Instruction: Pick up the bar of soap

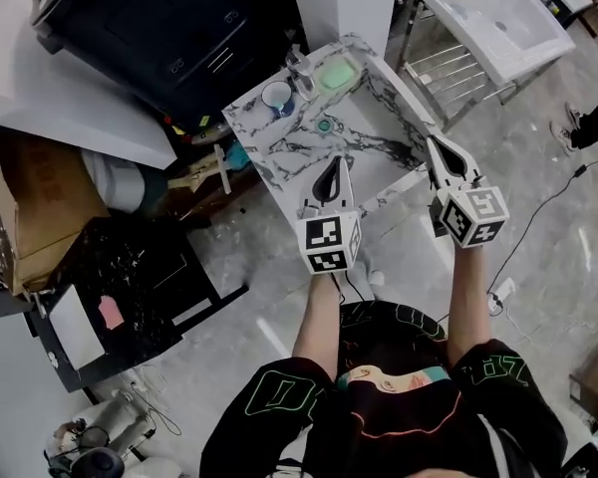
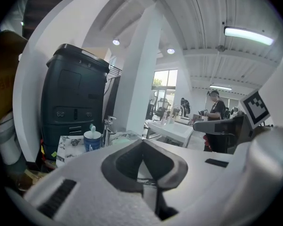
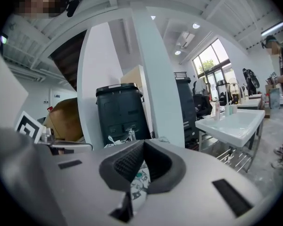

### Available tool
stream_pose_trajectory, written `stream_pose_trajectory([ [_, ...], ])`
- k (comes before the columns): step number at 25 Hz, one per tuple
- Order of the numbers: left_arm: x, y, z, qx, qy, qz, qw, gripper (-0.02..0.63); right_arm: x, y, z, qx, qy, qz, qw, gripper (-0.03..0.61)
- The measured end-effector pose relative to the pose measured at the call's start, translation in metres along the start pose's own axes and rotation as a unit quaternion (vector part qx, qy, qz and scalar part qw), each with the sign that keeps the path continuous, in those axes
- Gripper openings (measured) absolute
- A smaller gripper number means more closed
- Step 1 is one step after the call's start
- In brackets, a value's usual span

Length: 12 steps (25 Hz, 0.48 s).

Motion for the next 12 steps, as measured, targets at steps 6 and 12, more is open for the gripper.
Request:
stream_pose_trajectory([
  [6, 0.019, 0.030, -0.008, -0.008, 0.006, 0.026, 0.9996, 0.008, 0.062, -0.003, -0.011, -0.018, 0.020, 0.034, 0.999, 0.006],
  [12, 0.043, 0.053, -0.019, -0.030, 0.015, 0.039, 0.9987, 0.008, 0.108, -0.008, -0.016, -0.046, 0.045, 0.053, 0.997, 0.006],
])
Point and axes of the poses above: the fingertips, and each gripper's own axes: x forward along the fingers, y to its left, z out of its top, the point moved 7 cm from there along -x, backward along the fingers, and after that the axes turned 9 degrees about -y, right-handed, at the moved point
